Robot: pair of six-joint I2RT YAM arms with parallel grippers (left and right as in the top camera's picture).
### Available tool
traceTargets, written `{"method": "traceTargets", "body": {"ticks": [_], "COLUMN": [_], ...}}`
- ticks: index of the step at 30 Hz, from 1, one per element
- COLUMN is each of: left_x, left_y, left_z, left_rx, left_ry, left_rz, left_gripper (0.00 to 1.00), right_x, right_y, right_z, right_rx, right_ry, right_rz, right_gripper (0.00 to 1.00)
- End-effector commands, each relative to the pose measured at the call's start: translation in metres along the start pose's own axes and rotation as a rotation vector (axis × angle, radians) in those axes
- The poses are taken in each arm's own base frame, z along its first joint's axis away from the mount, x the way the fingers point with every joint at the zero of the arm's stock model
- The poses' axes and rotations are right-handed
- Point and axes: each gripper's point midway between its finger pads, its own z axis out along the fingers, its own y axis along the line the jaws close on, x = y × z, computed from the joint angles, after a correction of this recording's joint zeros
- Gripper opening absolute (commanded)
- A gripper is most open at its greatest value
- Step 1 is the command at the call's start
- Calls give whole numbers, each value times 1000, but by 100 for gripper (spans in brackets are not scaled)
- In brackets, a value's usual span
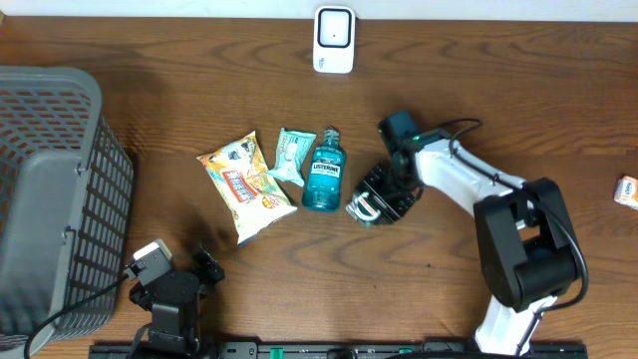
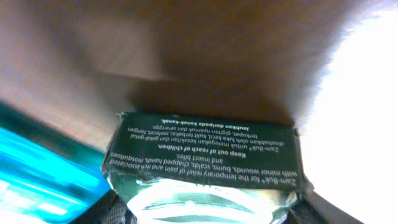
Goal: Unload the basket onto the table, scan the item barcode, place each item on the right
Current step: 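Reach the right gripper to the green tin and grasp it, then lift the green tin and move it toward the scanner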
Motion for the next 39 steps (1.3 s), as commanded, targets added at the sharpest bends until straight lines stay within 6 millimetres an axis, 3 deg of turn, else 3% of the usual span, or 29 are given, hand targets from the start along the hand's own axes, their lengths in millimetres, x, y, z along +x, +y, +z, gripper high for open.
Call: {"method": "traceTargets", "body": {"ticks": [1, 8, 18, 39], "left_x": [7, 7, 7, 7], "left_y": [8, 8, 8, 8], "left_z": [1, 1, 1, 1], "left_rx": [-37, -37, -37, -37], "left_ry": [21, 21, 21, 21], "left_rz": [13, 12, 13, 13], "left_gripper": [98, 98, 98, 98], "right_x": [18, 67, 111, 119], "right_y": [-6, -14, -37, -43], "right_z": [-8, -40, -70, -77], "right_rx": [-34, -160, -145, -125], "right_ry": [193, 499, 706, 743], "right_rz": [-206, -251, -252, -243], "right_gripper": [43, 43, 45, 43]}}
